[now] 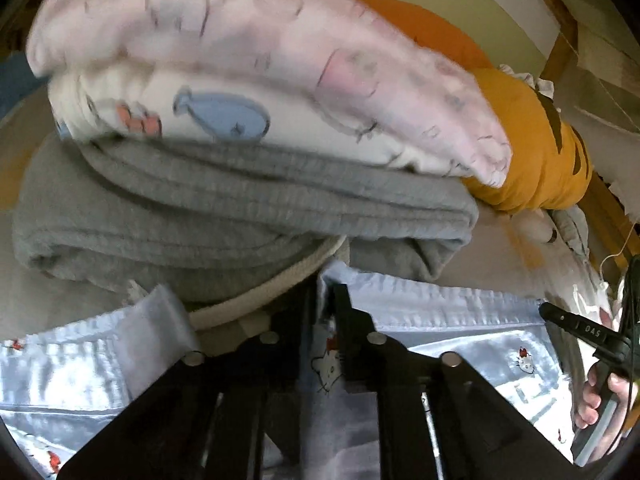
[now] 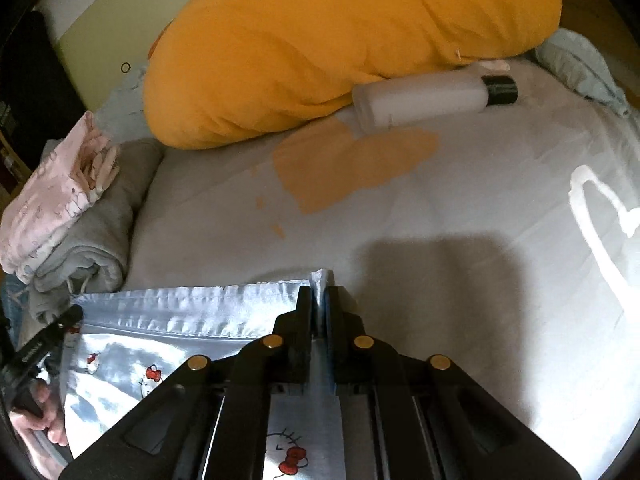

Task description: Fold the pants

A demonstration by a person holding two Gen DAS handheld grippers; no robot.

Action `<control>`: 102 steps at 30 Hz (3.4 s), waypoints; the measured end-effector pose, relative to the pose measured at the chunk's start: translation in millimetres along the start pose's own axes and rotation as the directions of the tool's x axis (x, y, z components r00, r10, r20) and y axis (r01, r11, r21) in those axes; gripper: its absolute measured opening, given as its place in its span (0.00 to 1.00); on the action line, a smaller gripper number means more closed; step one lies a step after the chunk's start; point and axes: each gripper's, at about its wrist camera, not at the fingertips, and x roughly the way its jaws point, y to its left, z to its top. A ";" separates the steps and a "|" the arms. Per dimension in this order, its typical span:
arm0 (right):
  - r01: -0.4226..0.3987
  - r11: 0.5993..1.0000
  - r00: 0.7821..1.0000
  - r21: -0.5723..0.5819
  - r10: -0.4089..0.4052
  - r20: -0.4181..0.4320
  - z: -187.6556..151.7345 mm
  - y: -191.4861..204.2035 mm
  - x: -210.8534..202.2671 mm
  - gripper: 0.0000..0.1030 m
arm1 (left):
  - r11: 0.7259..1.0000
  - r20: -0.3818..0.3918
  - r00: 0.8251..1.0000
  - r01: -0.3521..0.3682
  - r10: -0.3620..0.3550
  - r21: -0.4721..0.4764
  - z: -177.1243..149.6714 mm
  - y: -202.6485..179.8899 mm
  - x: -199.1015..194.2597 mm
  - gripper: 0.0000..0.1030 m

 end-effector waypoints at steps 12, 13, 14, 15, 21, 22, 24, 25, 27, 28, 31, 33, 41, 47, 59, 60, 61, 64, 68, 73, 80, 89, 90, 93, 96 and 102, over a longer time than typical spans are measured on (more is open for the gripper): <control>0.100 0.991 0.908 -0.091 -0.053 0.415 -2.0 19.9 -86.1 0.91 | 0.976 0.406 0.908 -0.171 0.104 0.135 -13.6 -37.0 -91.8 0.97; 0.081 0.992 0.892 -0.093 -0.030 0.452 -3.7 20.2 -96.8 0.92 | 0.978 0.432 0.897 -0.165 0.095 0.128 -14.0 -38.5 -100.3 1.00; 0.072 0.993 0.876 -0.091 -0.019 0.482 -4.3 20.6 -104.3 0.94 | 0.979 0.471 0.878 -0.164 0.087 0.123 -15.3 -41.3 -112.2 1.00; 0.070 0.994 0.856 -0.088 -0.014 0.516 -5.6 21.3 -112.0 0.99 | 0.977 0.497 0.864 -0.172 0.088 0.126 -15.3 -43.8 -119.9 1.00; 0.120 0.985 0.782 -0.121 -0.018 0.623 -13.4 37.3 -136.9 0.99 | 0.958 0.573 0.812 -0.238 0.106 0.161 -15.2 -66.0 -146.7 1.00; 0.128 0.983 0.775 -0.130 -0.017 0.632 -15.0 40.4 -139.8 0.99 | 0.958 0.588 0.803 -0.235 0.096 0.164 -16.2 -67.9 -153.3 1.00; 0.124 0.982 0.763 -0.145 -0.001 0.646 -16.7 43.5 -145.5 0.99 | 0.954 0.613 0.785 -0.245 0.092 0.170 -19.3 -75.1 -165.4 1.00; 0.114 0.982 0.755 -0.151 0.013 0.656 -17.9 45.4 -151.1 0.99 | 0.951 0.625 0.775 -0.253 0.091 0.176 -20.1 -78.9 -172.0 1.00; 0.093 0.983 0.741 -0.157 0.037 0.671 -21.1 49.5 -163.2 0.99 | 0.948 0.656 0.750 -0.262 0.081 0.182 -23.8 -85.3 -187.6 1.00; 0.088 0.983 0.738 -0.162 0.045 0.674 -22.1 52.0 -168.1 0.99 | 0.948 0.674 0.735 -0.263 0.077 0.179 -25.3 -88.1 -197.5 1.00; 0.090 0.979 0.692 -0.182 0.070 0.718 -32.1 65.6 -193.3 0.99 | 0.953 0.695 0.718 -0.234 0.035 0.194 -27.6 -92.3 -221.0 1.00; 0.102 0.979 0.649 -0.177 0.070 0.758 -41.1 74.1 -211.3 0.99 | 0.947 0.730 0.680 -0.277 0.073 0.164 -30.4 -94.6 -235.5 1.00; 0.138 0.974 0.578 -0.181 0.070 0.813 -59.5 83.2 -261.9 0.99 | 0.949 0.824 0.558 -0.303 0.098 0.092 -41.5 -96.2 -292.9 1.00; 0.090 0.974 0.549 -0.209 0.126 0.826 -71.7 75.2 -305.9 0.99 | 0.933 0.847 0.529 -0.332 0.062 0.139 -55.9 -109.1 -324.0 1.00; -0.033 0.955 0.481 -0.295 0.274 0.833 -144.9 102.5 -415.3 0.99 | 0.947 0.868 0.490 -0.308 0.076 0.091 -86.0 -119.8 -421.0 1.00; -0.058 0.952 0.491 -0.300 0.289 0.822 -150.6 105.4 -421.2 0.99 | 0.956 0.860 0.507 -0.277 0.058 0.099 -88.6 -117.8 -428.2 1.00; -0.083 0.947 0.500 -0.309 0.308 0.810 -154.7 107.4 -424.4 0.99 | 0.953 0.854 0.517 -0.286 0.063 0.103 -90.7 -118.2 -433.2 1.00; -0.130 0.935 0.524 -0.331 0.348 0.777 -174.8 116.3 -433.7 0.99 | 0.918 0.859 0.497 -0.385 0.123 0.092 -108.3 -115.9 -451.6 1.00; -0.122 0.939 0.570 -0.321 0.331 0.752 -208.3 126.3 -432.0 0.99 | 0.898 0.863 0.478 -0.434 0.163 0.070 -143.3 -98.8 -471.6 1.00; -0.091 0.946 0.645 -0.310 0.293 0.705 -256.1 134.6 -404.4 0.89 | 0.898 0.821 0.518 -0.441 0.240 0.016 -187.6 -67.1 -471.8 1.00; -0.202 0.885 0.798 -0.420 0.397 0.454 -330.2 151.5 -338.3 0.74 | 0.887 0.714 0.605 -0.459 0.353 -0.050 -237.4 -25.2 -452.8 1.00; -0.327 0.767 0.857 -0.552 0.487 0.170 -403.6 173.9 -280.3 0.60 | 0.867 0.623 0.656 -0.494 0.426 -0.073 -264.7 8.7 -425.7 1.00; -0.329 0.763 0.859 -0.557 0.487 0.158 -404.3 175.2 -276.9 0.58 | 0.868 0.618 0.660 -0.492 0.426 -0.073 -266.5 10.1 -422.8 1.00; -0.337 0.737 0.863 -0.586 0.491 0.121 -409.1 186.5 -268.1 0.50 | 0.874 0.610 0.673 -0.481 0.418 -0.069 -267.7 12.6 -419.3 1.00; -0.368 0.714 0.858 -0.596 0.508 0.079 -413.2 192.9 -260.4 0.45 | 0.865 0.613 0.664 -0.497 0.428 -0.066 -268.4 14.9 -416.1 1.00; -0.382 0.689 0.873 -0.615 0.488 0.004 -418.9 206.5 -239.9 0.31 | 0.869 0.586 0.687 -0.490 0.431 -0.065 -267.9 26.4 -409.2 1.00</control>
